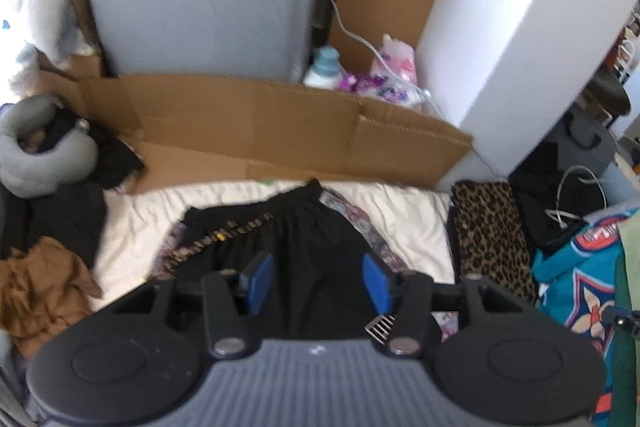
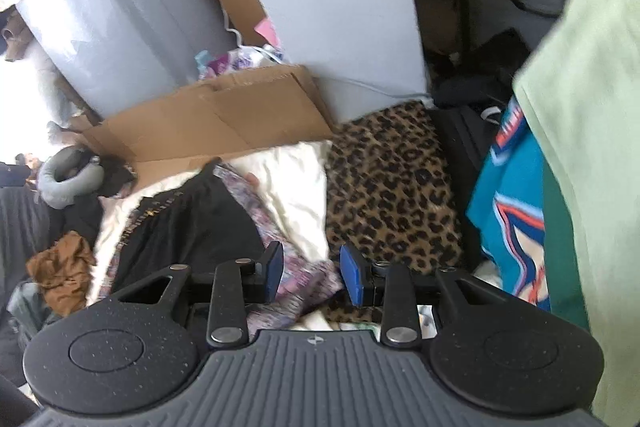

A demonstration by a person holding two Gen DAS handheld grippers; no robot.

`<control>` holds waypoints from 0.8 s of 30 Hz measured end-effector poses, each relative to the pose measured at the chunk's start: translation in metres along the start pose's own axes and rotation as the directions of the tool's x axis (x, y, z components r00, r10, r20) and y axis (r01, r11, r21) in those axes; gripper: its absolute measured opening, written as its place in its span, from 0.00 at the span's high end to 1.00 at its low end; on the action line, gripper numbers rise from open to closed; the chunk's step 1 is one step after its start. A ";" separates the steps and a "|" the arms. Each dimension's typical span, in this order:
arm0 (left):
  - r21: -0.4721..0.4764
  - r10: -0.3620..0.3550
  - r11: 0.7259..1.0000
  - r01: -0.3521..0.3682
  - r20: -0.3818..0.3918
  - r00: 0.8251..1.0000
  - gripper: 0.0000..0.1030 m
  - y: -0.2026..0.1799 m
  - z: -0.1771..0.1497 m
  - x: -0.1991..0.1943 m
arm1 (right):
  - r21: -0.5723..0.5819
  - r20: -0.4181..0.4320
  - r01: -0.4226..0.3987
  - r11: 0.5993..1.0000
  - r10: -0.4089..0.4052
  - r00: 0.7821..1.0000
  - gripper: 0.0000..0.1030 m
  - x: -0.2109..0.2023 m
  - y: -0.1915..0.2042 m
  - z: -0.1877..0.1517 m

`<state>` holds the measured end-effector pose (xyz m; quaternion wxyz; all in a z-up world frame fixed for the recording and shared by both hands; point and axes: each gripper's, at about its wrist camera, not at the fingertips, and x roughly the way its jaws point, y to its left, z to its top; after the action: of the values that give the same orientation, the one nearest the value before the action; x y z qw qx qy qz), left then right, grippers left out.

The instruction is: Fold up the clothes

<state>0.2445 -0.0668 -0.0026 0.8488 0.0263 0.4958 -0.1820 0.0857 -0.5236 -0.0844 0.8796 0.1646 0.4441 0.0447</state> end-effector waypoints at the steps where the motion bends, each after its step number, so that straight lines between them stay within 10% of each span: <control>1: -0.008 0.002 1.000 -0.002 -0.006 1.000 0.48 -0.002 -0.007 0.008 | 0.007 0.002 0.010 1.000 -0.010 1.000 0.63 0.004 -0.003 -0.007; 24: -0.221 -0.045 0.975 0.025 -0.086 0.995 0.34 -0.015 -0.181 0.143 | 0.130 0.148 -0.089 0.988 0.069 0.987 0.63 0.104 -0.051 -0.119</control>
<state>0.1523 -0.0803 -0.2137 0.8199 -0.0682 0.5511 -0.1394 0.0499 -0.5183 -0.2460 0.8933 0.2445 0.3752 0.0372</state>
